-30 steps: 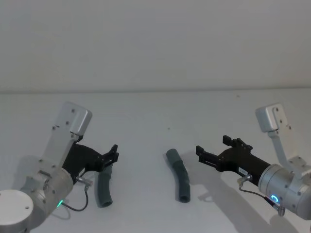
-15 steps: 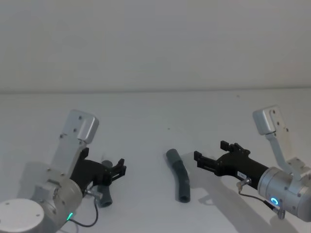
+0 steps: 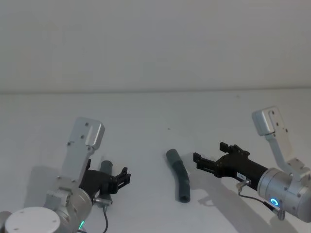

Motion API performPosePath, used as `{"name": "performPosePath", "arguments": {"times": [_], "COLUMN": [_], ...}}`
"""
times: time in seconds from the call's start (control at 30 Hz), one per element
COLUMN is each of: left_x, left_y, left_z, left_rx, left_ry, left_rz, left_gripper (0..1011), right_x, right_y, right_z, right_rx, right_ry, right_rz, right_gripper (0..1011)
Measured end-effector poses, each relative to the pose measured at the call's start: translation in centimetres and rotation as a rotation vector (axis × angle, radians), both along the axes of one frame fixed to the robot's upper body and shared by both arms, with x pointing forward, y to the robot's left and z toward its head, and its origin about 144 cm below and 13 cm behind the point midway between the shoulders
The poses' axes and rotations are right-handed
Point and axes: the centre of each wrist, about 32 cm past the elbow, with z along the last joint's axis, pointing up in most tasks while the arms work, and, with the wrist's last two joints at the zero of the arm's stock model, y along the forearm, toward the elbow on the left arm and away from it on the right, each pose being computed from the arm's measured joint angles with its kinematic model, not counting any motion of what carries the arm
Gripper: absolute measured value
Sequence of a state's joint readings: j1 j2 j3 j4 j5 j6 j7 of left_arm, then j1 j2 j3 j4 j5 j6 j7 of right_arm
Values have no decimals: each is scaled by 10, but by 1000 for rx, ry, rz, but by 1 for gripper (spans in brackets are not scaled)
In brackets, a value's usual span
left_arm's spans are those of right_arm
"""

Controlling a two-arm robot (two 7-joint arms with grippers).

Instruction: Use both hands to pick up one end of the pipe from the table, align the ends, and insert them.

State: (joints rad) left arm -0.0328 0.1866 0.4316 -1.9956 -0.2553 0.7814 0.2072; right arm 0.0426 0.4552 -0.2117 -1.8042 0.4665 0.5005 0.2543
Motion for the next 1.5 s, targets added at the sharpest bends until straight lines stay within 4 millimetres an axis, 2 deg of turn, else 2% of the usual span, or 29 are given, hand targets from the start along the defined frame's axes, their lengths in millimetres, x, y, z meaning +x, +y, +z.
{"name": "performPosePath", "arguments": {"times": [0.63,1.4,1.5], "left_x": [-5,6,8], "left_y": [-5,-3,-3], "left_z": [-10,-34,-36], "left_rx": [3,-42,-45], "left_ry": [62,70,70], "left_rz": [41,40,38], "left_gripper": [1002,1002,951], "right_x": [0,0,0], "right_y": [0,0,0], "right_z": [0,0,0], "right_rx": [0,0,0], "right_ry": [4,6,6], "right_rz": [2,2,2], "right_gripper": [1004,1004,1004]}}
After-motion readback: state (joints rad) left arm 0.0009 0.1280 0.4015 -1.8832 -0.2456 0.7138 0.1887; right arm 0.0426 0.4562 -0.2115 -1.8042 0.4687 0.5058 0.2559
